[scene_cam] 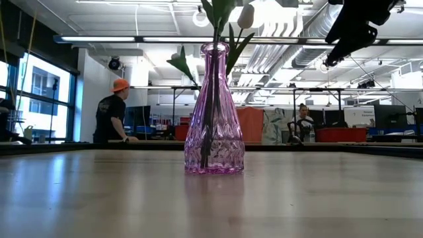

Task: Sort flowers into vase by color
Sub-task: Put the red tulip into the pink vase

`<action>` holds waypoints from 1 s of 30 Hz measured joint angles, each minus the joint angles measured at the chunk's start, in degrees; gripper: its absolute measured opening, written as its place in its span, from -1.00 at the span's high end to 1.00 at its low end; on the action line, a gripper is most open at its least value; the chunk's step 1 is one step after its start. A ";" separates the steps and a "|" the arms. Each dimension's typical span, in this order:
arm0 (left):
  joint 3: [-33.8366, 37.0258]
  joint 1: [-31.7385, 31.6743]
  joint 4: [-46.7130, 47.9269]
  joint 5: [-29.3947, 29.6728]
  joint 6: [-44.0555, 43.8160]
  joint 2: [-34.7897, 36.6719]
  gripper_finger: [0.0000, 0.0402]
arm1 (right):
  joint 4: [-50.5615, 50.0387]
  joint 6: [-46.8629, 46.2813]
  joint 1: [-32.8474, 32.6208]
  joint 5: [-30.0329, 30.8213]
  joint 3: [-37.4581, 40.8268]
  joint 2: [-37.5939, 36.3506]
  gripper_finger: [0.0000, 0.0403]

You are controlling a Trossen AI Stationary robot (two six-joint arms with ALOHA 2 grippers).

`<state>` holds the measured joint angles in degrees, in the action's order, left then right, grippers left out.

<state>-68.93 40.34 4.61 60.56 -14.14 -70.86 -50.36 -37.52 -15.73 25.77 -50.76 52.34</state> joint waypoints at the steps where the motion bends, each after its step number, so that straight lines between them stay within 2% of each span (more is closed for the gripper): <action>1: 0.08 -2.17 -3.11 -1.29 4.22 -0.16 1.00 | 0.32 0.02 0.00 0.35 -0.02 0.00 -0.81; 3: 1.19 -6.79 -10.73 -7.61 10.27 -0.56 1.00 | 1.34 0.00 0.00 0.47 -0.02 0.00 -0.81; 5: 4.37 -10.79 -21.63 -17.19 13.83 -1.23 1.00 | 2.03 0.00 0.00 0.55 -0.02 0.00 -0.81; 8: 12.04 -15.03 -39.57 -29.21 14.26 -2.59 1.00 | 2.45 -0.10 0.00 0.57 -0.02 0.00 -0.81; 10: 17.83 -16.77 -53.08 -32.11 12.00 -3.14 1.00 | 2.44 -0.37 0.00 0.56 -0.02 0.00 -0.81; 13: 24.23 -17.49 -67.91 -32.24 9.90 -3.37 1.00 | 2.37 -1.29 0.00 0.56 -0.02 0.00 -0.81; 17: 27.49 -17.59 -71.42 -31.55 11.99 -6.22 1.00 | 2.33 -1.51 -0.01 1.34 -0.02 0.09 -0.81; 23: 27.52 -19.38 -74.81 -33.32 9.95 -13.29 1.00 | 2.33 -2.75 0.00 3.20 -0.02 0.09 -0.81; 30: 27.53 -21.36 -74.99 -34.70 9.55 -17.11 1.00 | 2.34 -2.75 0.00 3.42 -0.02 0.09 -0.81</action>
<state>-41.40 18.98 -70.37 25.86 -4.59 -87.97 -48.03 -40.27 -15.73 29.19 -50.78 52.42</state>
